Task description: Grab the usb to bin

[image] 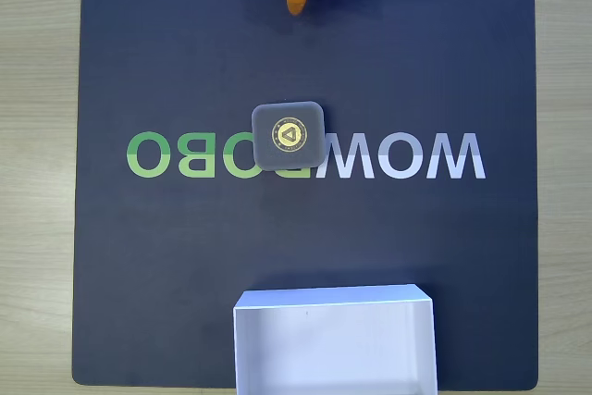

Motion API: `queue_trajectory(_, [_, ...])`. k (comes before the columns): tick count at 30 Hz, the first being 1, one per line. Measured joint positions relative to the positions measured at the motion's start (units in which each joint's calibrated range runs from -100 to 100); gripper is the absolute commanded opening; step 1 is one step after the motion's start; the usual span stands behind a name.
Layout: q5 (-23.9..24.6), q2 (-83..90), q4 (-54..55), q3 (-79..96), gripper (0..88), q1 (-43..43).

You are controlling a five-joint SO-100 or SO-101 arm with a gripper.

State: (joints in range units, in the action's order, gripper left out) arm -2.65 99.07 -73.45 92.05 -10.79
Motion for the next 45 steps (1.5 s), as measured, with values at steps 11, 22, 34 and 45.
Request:
queue_trajectory(11, [-0.4,-6.6,3.7,-0.5,1.7,0.0])
queue_trajectory(22, [0.0,-40.1,17.7,-21.5,1.8,-1.9])
queue_trajectory(34, [0.0,-77.4,1.6,-60.8,4.9,-9.5])
queue_trajectory(45, [-0.1,-102.6,-11.8,-84.4,42.1,-9.4])
